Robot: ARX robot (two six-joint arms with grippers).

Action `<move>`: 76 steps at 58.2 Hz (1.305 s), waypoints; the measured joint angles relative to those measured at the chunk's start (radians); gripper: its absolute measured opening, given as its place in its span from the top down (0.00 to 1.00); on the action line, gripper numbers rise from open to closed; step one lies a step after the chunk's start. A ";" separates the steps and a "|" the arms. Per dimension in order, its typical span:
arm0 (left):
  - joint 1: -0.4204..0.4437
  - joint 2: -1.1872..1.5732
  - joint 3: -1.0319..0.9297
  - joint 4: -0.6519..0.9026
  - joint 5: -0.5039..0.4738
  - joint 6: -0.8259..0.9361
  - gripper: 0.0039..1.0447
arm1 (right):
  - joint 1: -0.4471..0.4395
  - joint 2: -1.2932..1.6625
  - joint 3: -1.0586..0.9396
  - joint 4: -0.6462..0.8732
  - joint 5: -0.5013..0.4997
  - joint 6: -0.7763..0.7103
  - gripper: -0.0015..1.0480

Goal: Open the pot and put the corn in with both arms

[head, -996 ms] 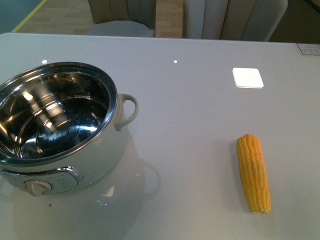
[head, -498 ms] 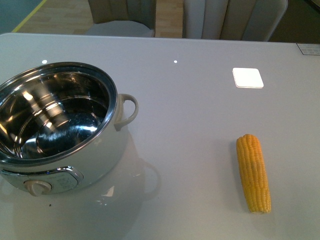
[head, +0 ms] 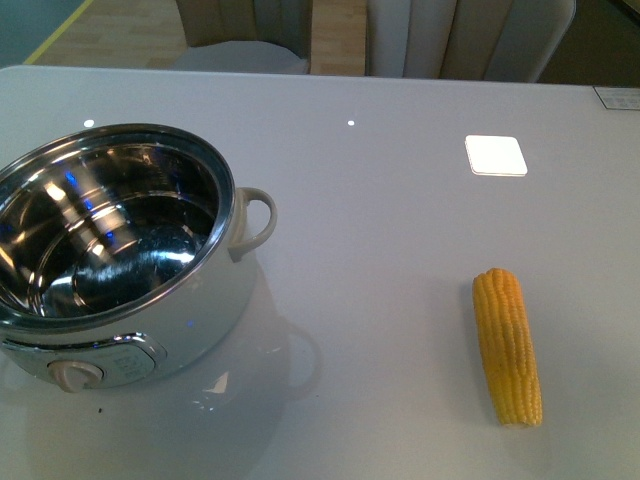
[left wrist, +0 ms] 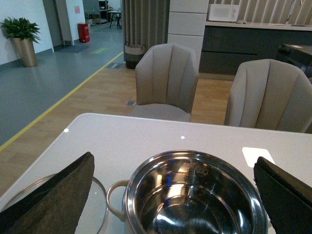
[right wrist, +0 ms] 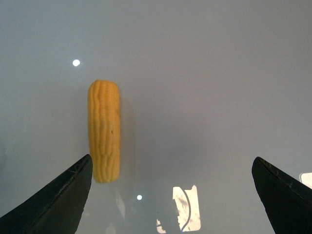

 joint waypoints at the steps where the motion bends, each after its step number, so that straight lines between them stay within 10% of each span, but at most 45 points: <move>1: 0.000 0.000 0.000 0.000 0.000 0.000 0.06 | 0.008 0.042 0.007 0.035 0.008 -0.002 0.08; 17: 0.000 0.000 0.000 0.000 0.000 0.000 0.06 | 0.104 0.502 0.096 0.365 -0.019 0.033 0.08; 64: 0.000 0.000 0.000 0.000 0.000 0.000 0.06 | 0.154 1.103 0.345 0.351 -0.110 0.029 0.09; 76: 0.000 0.000 0.000 0.000 0.000 0.000 0.06 | 0.159 1.161 0.368 0.327 -0.132 0.035 0.46</move>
